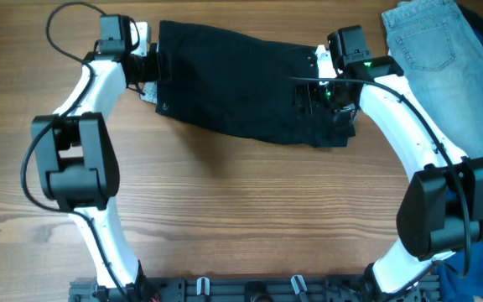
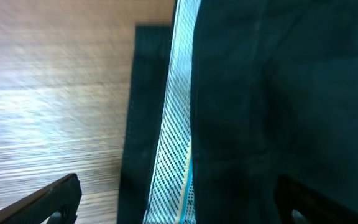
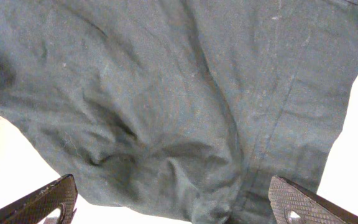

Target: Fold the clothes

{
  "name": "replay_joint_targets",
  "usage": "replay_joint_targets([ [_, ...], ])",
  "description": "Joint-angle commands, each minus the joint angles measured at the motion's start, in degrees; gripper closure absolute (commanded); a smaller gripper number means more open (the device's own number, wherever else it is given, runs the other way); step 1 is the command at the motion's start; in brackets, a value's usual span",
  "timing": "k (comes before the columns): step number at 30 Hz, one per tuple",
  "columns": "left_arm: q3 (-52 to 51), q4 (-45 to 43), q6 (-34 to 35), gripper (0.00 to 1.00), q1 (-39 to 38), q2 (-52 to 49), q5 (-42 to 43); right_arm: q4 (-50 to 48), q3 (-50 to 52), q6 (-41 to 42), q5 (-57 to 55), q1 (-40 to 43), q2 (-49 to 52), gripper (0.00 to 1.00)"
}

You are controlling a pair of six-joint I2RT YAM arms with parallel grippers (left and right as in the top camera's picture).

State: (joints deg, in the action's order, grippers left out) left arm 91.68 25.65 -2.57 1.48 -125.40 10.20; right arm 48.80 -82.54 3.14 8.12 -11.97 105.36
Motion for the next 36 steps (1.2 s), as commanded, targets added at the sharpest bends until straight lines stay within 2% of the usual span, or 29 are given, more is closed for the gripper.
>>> replay_joint_targets([
  [1, 1.14, 0.26, -1.53, 0.02, 0.26, -2.84, 3.39, -0.55, -0.76, -0.79, 0.46, 0.04, -1.68, 0.00],
  [4, 1.14, 2.69, -1.16, 0.07, 0.00, -3.65, 6.38, -2.27, -0.76, 0.11, 0.52, 0.02, -1.68, 0.01],
  [7, 1.11, 6.47, 2.29, 0.10, -0.98, -4.52, 7.78, -5.31, -0.76, 1.60, 1.18, 0.02, -1.68, 0.02],
  [9, 1.11, 9.49, 3.45, 0.19, -1.88, -4.68, 8.44, -6.62, -0.76, 1.60, 1.16, 0.04, -1.68, 0.04],
  [11, 1.11, 13.27, 3.48, 0.36, -3.17, -4.68, 8.44, -7.87, -0.76, 1.64, 1.16, 0.04, -1.68, 0.04],
  [12, 1.11, 14.86, 3.48, 0.58, -3.63, -4.68, 8.39, -8.37, -0.76, 1.77, 1.16, 0.02, -1.68, 0.04],
  [13, 1.11, 16.09, 3.50, 0.87, -3.85, -4.68, 8.39, -9.03, -0.76, 2.60, 1.16, 0.04, -1.68, 0.05],
  [14, 1.11, 16.94, 4.61, 0.96, -3.87, -4.68, 8.26, -9.68, -0.76, 3.41, 1.25, 0.04, -1.68, 0.06],
  [16, 1.11, 17.35, 7.45, 0.96, -3.50, -4.68, 8.22, -11.34, -0.76, 3.54, 3.15, 0.04, -1.68, 0.10],
  [19, 1.14, 19.10, 9.07, 0.96, -2.27, -3.10, 8.35, -13.51, -0.76, 5.03, 5.09, 0.04, -1.66, 0.23],
  [21, 1.14, 21.40, 9.03, 0.96, -1.55, 0.24, 8.39, -14.84, -0.68, 6.12, 7.02, 0.02, -1.60, 0.44],
  [22, 1.14, 22.16, 9.03, 0.96, -1.36, 1.73, 8.39, -15.08, -0.63, 6.32, 6.97, 0.02, -1.40, 0.61],
  [23, 1.14, 22.91, 9.03, 0.96, -1.22, 3.28, 8.39, -15.15, -0.63, 6.51, 6.97, 0.02, -1.07, 0.73],
  [25, 1.14, 25.03, 9.01, 0.96, -1.07, 7.58, 8.24, -15.13, -0.59, 7.91, 7.10, 0.04, 0.57, 0.92],
  [26, 1.14, 26.12, 9.01, 0.96, -0.96, 9.66, 8.22, -15.08, -0.59, 8.44, 7.43, 0.04, 1.68, 0.96],
  [31, 1.14, 31.23, 8.35, 0.96, -0.92, 16.39, 4.20, -14.62, -0.57, 10.67, 8.81, 0.26, 6.84, 0.96],
  [36, 1.14, 32.81, 7.23, 0.96, -0.35, 21.84, 4.35, -13.16, -0.26, 12.09, 11.72, 0.31, 12.09, 0.96],
])
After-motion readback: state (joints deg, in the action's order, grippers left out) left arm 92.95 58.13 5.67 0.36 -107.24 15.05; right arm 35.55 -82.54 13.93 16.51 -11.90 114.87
